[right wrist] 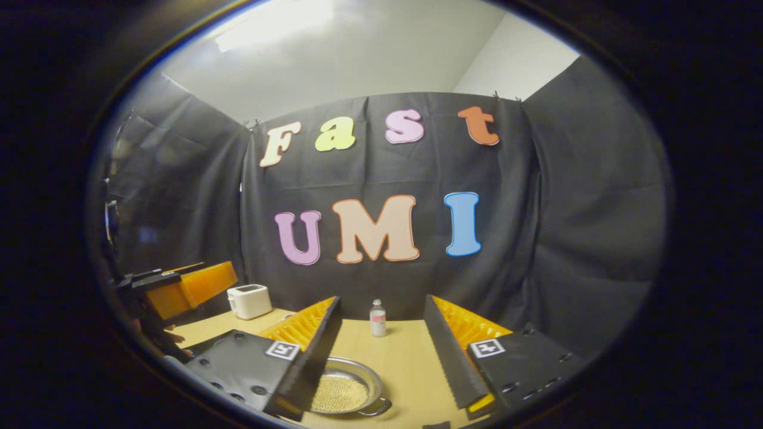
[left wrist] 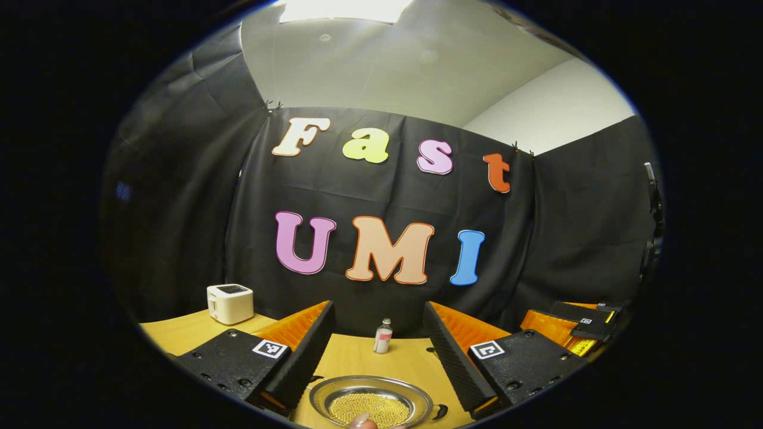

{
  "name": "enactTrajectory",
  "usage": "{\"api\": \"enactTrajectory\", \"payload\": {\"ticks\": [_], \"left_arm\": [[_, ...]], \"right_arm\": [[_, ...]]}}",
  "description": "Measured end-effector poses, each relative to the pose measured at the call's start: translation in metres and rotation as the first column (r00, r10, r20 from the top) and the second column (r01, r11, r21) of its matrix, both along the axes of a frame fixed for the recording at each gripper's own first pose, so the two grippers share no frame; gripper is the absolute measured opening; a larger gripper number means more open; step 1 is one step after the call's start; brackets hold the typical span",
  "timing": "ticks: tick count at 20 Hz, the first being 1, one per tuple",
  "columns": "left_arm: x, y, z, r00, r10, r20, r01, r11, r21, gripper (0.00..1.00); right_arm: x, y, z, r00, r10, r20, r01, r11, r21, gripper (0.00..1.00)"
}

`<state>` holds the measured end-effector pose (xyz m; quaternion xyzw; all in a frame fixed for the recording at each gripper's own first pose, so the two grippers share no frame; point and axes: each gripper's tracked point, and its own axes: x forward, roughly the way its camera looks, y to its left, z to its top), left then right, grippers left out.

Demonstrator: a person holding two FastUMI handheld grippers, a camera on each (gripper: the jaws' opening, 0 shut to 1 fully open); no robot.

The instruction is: First push the handle of the pot to place it horizontally, then grasp the pot with both hands and set it on the induction cooktop.

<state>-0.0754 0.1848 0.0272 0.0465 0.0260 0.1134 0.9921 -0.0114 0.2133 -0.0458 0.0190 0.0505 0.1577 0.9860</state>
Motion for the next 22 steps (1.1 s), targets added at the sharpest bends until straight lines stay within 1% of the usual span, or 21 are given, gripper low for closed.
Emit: {"api": "enactTrajectory", "payload": {"ticks": [1,4,5,7,8,9,10,11,12,14,15,16,17,18,19,20,21,22], "left_arm": [[-0.002,0.003,0.0,1.0,0.004,-0.004,-0.004,1.0,0.001,0.96],[-0.009,0.016,-0.002,1.0,0.017,-0.015,-0.017,1.0,0.005,0.96],[-0.011,0.021,-0.001,1.0,0.025,-0.016,-0.025,1.0,0.005,0.95],[-0.015,0.031,-0.003,0.999,0.039,-0.022,-0.039,0.999,0.002,0.95],[-0.014,0.033,-0.005,0.999,0.042,-0.028,-0.042,0.999,-0.004,0.95],[-0.015,0.035,-0.009,0.998,0.041,-0.038,-0.041,0.999,-0.009,0.96],[-0.015,0.037,-0.014,0.998,0.042,-0.05,-0.043,0.999,-0.013,0.96],[-0.016,0.039,-0.017,0.997,0.041,-0.061,-0.042,0.999,-0.015,0.92],[-0.016,0.04,-0.019,0.997,0.039,-0.067,-0.041,0.999,-0.015,0.96],[-0.016,0.045,-0.018,0.997,0.048,-0.063,-0.049,0.999,-0.014,0.96],[-0.017,0.048,-0.019,0.997,0.053,-0.063,-0.054,0.998,-0.015,0.92],[-0.017,0.052,-0.022,0.996,0.059,-0.069,-0.06,0.998,-0.014,0.92],[-0.018,0.055,-0.024,0.995,0.067,-0.078,-0.069,0.998,-0.012,0.92],[-0.019,0.06,-0.027,0.993,0.079,-0.084,-0.08,0.997,-0.008,0.96],[-0.02,0.065,-0.028,0.992,0.09,-0.088,-0.091,0.996,-0.007,0.95],[-0.024,0.069,-0.027,0.991,0.1,-0.088,-0.101,0.995,-0.009,0.96],[-0.025,0.069,-0.027,0.991,0.103,-0.089,-0.104,0.995,-0.01,0.96],[-0.026,0.07,-0.029,0.99,0.104,-0.092,-0.105,0.994,-0.008,0.96]], "right_arm": [[0.0,0.001,-0.002,1.0,0.0,-0.007,0.0,1.0,-0.001,0.77],[0.0,-0.004,-0.023,0.998,-0.032,-0.06,0.03,0.999,-0.032,0.2],[-0.001,-0.001,-0.041,0.994,-0.021,-0.104,0.017,0.999,-0.043,0.22],[-0.012,0.01,-0.071,0.978,0.023,-0.206,-0.036,0.998,-0.056,0.13],[-0.031,0.001,-0.071,0.974,0.02,-0.226,-0.036,0.997,-0.065,0.08],[-0.019,0.002,-0.096,0.963,0.016,-0.269,-0.039,0.996,-0.083,0.02],[-0.021,0.001,-0.11,0.952,0.016,-0.307,-0.046,0.995,-0.09,0.0],[-0.024,0.002,-0.123,0.941,0.018,-0.337,-0.051,0.995,-0.089,0.0],[-0.028,0.003,-0.134,0.93,0.021,-0.367,-0.058,0.994,-0.091,0.02],[-0.04,0.006,-0.169,0.902,0.033,-0.431,-0.09,0.99,-0.113,0.02],[-0.05,0.007,-0.193,0.876,0.045,-0.48,-0.116,0.986,-0.12,0.02],[-0.062,0.01,-0.219,0.836,0.056,-0.546,-0.141,0.983,-0.115,0.0],[-0.074,0.011,-0.245,0.793,0.061,-0.606,-0.155,0.982,-0.104,0.02],[-0.084,0.012,-0.266,0.751,0.062,-0.657,-0.159,0.983,-0.09,0.03],[-0.092,0.011,-0.283,0.719,0.058,-0.692,-0.155,0.985,-0.078,0.02],[-0.094,0.011,-0.292,0.7,0.049,-0.712,-0.146,0.986,-0.076,0.03],[-0.096,0.009,-0.293,0.698,0.041,-0.715,-0.143,0.986,-0.083,0.0],[-0.094,0.01,-0.294,0.7,0.034,-0.713,-0.142,0.986,-0.092,0.02]]}}
